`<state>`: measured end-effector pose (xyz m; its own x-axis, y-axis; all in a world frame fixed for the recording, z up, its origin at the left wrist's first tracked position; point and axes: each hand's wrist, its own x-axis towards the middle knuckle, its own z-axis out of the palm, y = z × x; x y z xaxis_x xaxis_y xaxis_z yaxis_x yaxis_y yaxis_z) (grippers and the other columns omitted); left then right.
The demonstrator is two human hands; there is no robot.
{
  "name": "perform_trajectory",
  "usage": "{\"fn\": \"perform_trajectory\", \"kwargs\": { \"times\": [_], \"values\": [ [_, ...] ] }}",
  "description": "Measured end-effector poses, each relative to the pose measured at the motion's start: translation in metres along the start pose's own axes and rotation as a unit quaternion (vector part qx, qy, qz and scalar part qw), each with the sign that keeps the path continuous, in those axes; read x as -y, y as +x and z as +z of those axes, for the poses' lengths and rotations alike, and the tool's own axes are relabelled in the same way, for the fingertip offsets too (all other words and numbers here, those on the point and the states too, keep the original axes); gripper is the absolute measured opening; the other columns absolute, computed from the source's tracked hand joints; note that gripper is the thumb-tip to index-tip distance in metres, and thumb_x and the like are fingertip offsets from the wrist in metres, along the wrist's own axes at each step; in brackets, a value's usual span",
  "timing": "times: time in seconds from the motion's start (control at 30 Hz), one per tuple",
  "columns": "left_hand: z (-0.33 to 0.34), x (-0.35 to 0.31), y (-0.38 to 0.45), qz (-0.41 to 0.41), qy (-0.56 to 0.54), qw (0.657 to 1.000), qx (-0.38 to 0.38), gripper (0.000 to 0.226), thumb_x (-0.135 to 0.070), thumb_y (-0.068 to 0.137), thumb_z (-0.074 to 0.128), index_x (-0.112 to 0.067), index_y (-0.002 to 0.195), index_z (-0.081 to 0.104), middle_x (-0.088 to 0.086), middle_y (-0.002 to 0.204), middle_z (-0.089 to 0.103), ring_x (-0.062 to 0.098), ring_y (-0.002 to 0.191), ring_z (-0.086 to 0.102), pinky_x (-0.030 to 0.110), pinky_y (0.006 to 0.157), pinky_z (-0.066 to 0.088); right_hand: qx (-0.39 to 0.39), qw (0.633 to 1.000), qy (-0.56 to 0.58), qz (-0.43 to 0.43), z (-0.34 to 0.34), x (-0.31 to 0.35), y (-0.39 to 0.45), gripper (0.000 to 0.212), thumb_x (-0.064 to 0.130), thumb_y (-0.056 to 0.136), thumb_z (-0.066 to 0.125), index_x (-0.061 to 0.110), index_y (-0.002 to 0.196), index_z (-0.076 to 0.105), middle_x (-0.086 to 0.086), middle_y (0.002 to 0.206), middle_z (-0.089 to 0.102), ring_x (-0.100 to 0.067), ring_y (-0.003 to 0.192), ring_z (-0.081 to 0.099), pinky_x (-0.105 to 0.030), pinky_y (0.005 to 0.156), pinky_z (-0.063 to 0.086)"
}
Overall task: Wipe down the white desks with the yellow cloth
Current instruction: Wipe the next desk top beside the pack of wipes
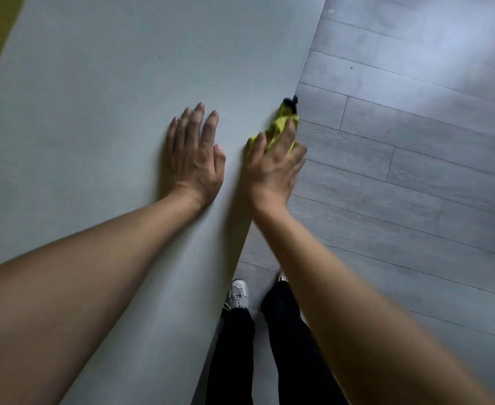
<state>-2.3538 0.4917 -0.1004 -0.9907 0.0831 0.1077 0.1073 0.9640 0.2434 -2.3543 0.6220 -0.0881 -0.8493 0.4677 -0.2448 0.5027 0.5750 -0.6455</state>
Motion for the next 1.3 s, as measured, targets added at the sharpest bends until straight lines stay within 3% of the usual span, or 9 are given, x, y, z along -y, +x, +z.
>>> {"fn": "perform_trajectory", "kwargs": {
  "times": [0.17,0.33,0.47,0.63,0.73,0.9,1.03,1.17,1.3],
  "values": [
    [-0.027,0.009,-0.133,0.006,-0.023,0.999,0.028,0.058,-0.024,0.100,0.039,-0.009,0.156,0.047,0.016,0.165,0.038,0.038,0.152,0.035,0.053,0.127,0.022,-0.029,0.998,-0.045,0.015,-0.001,0.035,0.073,0.059,0.048,0.104,0.038,0.022,0.155,0.026,-0.014,0.141,0.039,-0.033,0.127,0.044,-0.046,0.105,0.042],
    [-0.052,0.027,-0.252,-0.011,0.009,0.998,0.058,0.059,-0.027,0.102,0.037,-0.009,0.157,0.044,0.015,0.168,0.032,0.036,0.155,0.030,0.055,0.127,0.022,-0.036,0.998,-0.050,0.009,0.003,0.024,0.053,0.058,0.047,0.105,0.036,0.022,0.157,0.025,-0.014,0.142,0.038,-0.032,0.127,0.044,-0.045,0.106,0.041],
    [-0.047,0.027,-0.253,-0.021,0.007,0.999,0.045,0.059,-0.028,0.101,0.037,-0.011,0.157,0.046,0.013,0.167,0.035,0.035,0.155,0.032,0.055,0.127,0.024,0.000,1.000,-0.007,0.011,0.010,-0.017,-0.056,0.062,0.045,0.105,0.039,0.021,0.160,0.021,-0.020,0.147,0.035,-0.038,0.130,0.039,-0.047,0.110,0.031],
    [-0.041,0.031,-0.255,-0.012,0.012,0.999,0.031,0.060,-0.030,0.100,0.037,-0.011,0.157,0.046,0.013,0.168,0.034,0.036,0.155,0.032,0.055,0.127,0.023,0.056,0.998,-0.003,0.007,0.003,-0.058,-0.189,0.067,0.050,0.103,0.033,0.023,0.161,0.016,-0.017,0.146,0.034,-0.036,0.131,0.039,-0.050,0.107,0.038],
    [-0.037,0.032,-0.254,-0.006,0.015,1.000,0.021,0.060,-0.030,0.101,0.037,-0.011,0.157,0.046,0.013,0.168,0.034,0.036,0.155,0.032,0.055,0.127,0.023,0.058,0.998,-0.013,0.010,0.003,-0.053,-0.177,0.068,0.051,0.103,0.032,0.021,0.161,0.013,-0.019,0.149,0.031,-0.038,0.133,0.038,-0.052,0.108,0.039],
    [-0.035,0.035,-0.255,-0.003,0.012,1.000,0.006,0.060,-0.027,0.100,0.039,-0.011,0.157,0.045,0.012,0.168,0.034,0.036,0.155,0.032,0.053,0.128,0.022,0.027,0.999,-0.026,0.031,0.011,-0.016,-0.065,0.066,0.047,0.106,0.035,0.020,0.161,0.013,-0.017,0.154,0.028,-0.036,0.138,0.034,-0.044,0.113,0.030],
    [-0.034,0.035,-0.256,-0.004,0.010,1.000,-0.006,0.059,-0.028,0.101,0.038,-0.012,0.157,0.046,0.012,0.167,0.036,0.035,0.155,0.033,0.053,0.127,0.023,-0.002,0.998,-0.052,0.025,0.009,0.008,-0.004,0.063,0.047,0.106,0.033,0.020,0.160,0.016,-0.014,0.148,0.033,-0.033,0.132,0.039,-0.044,0.109,0.036],
    [-0.033,0.035,-0.256,-0.007,0.005,1.000,-0.012,0.059,-0.029,0.100,0.037,-0.013,0.157,0.047,0.011,0.166,0.037,0.034,0.155,0.033,0.053,0.127,0.024,-0.006,0.999,-0.045,0.009,0.013,-0.010,-0.051,0.064,0.047,0.106,0.034,0.021,0.161,0.014,-0.017,0.150,0.031,-0.036,0.133,0.037,-0.046,0.110,0.033],
    [-0.032,0.036,-0.257,-0.003,0.011,1.000,-0.003,0.061,-0.029,0.099,0.039,-0.013,0.157,0.046,0.011,0.167,0.037,0.034,0.154,0.033,0.053,0.127,0.023,0.040,0.999,0.000,-0.022,0.011,-0.060,-0.168,0.068,0.050,0.103,0.032,0.022,0.162,0.013,-0.020,0.152,0.029,-0.038,0.136,0.034,-0.051,0.114,0.030]
  ]
}}
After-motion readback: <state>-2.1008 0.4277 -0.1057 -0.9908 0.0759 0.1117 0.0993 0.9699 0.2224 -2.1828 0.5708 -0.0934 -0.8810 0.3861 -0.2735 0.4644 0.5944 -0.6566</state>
